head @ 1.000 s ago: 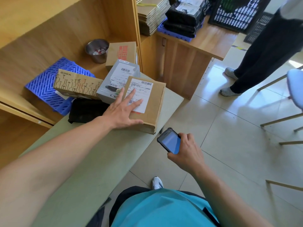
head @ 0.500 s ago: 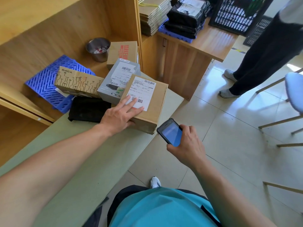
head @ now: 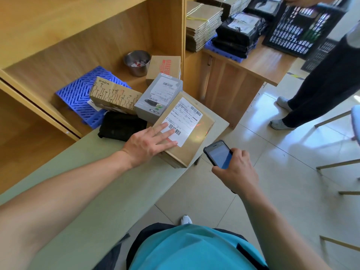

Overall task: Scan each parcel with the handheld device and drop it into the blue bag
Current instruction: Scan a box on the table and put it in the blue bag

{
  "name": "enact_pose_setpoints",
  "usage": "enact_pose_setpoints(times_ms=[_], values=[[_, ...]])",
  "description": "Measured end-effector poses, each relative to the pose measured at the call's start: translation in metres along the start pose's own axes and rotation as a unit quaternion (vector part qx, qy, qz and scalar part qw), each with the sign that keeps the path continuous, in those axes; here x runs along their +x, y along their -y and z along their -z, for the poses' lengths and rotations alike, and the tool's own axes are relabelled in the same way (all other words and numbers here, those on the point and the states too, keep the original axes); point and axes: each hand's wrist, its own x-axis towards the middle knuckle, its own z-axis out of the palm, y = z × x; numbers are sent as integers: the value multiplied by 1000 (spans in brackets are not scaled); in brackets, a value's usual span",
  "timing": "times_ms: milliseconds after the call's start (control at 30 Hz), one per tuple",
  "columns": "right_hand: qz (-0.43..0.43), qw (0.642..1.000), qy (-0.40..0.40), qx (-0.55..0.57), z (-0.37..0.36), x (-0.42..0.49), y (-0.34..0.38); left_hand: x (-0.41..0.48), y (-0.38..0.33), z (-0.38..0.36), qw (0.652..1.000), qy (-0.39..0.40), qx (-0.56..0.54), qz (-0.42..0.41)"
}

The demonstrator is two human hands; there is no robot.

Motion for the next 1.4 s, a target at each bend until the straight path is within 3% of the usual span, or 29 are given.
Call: enact_pose_setpoints(times_ms=[233,500,933,1133,1300,1400], values=[[32,999,-20,11,-10,-20,21,-40,-6,18,1000,-27,4,4],[76,997,-7,2,-31,-51,70,-125,2,56,998,43,11,47],[233,966,89,-66,-124,-144,195,-345,-10,125,962,97,59,249],[336,928,137,-91,-172,-196,258,-461,-51,173,895,162,33,414],[401,889,176,-132,-212,-247,299,-555,-94,219,778,147,67,607],[427,871,197,-140,-232,-273,315,-598,-121,244,729,134,76,667]])
